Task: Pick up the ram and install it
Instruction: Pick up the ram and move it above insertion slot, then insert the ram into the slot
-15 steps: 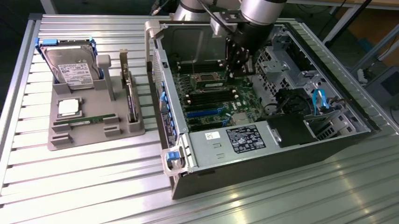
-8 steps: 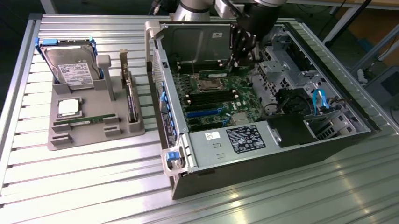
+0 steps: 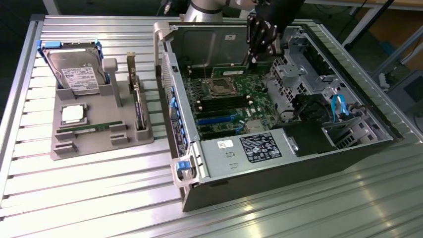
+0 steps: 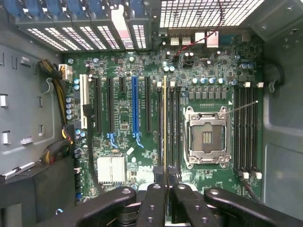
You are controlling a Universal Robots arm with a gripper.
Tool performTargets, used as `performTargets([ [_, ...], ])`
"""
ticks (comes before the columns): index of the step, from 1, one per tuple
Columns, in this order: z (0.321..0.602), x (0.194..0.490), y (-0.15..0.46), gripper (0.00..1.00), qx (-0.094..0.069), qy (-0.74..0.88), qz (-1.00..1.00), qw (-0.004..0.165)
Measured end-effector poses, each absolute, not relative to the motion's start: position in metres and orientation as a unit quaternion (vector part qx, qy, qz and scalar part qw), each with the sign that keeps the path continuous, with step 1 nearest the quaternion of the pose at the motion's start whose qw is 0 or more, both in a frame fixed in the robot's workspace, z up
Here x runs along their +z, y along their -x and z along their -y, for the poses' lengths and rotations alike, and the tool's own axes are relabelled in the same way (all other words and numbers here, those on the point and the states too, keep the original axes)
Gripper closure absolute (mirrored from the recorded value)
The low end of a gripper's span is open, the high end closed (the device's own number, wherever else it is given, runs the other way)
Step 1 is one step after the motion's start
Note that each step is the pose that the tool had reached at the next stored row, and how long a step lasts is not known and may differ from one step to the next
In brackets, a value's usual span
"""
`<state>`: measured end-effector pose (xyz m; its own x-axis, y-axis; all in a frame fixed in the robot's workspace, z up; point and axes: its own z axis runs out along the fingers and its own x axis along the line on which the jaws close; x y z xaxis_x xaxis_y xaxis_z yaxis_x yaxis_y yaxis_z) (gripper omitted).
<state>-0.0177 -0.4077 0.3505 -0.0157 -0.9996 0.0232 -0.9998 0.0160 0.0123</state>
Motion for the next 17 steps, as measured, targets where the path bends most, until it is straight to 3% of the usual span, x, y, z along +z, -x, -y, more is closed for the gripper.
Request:
performTargets([
  [17,0.4077,0.3503,0.0177,0.88,0.004,-0.701,0.713,0.013],
])
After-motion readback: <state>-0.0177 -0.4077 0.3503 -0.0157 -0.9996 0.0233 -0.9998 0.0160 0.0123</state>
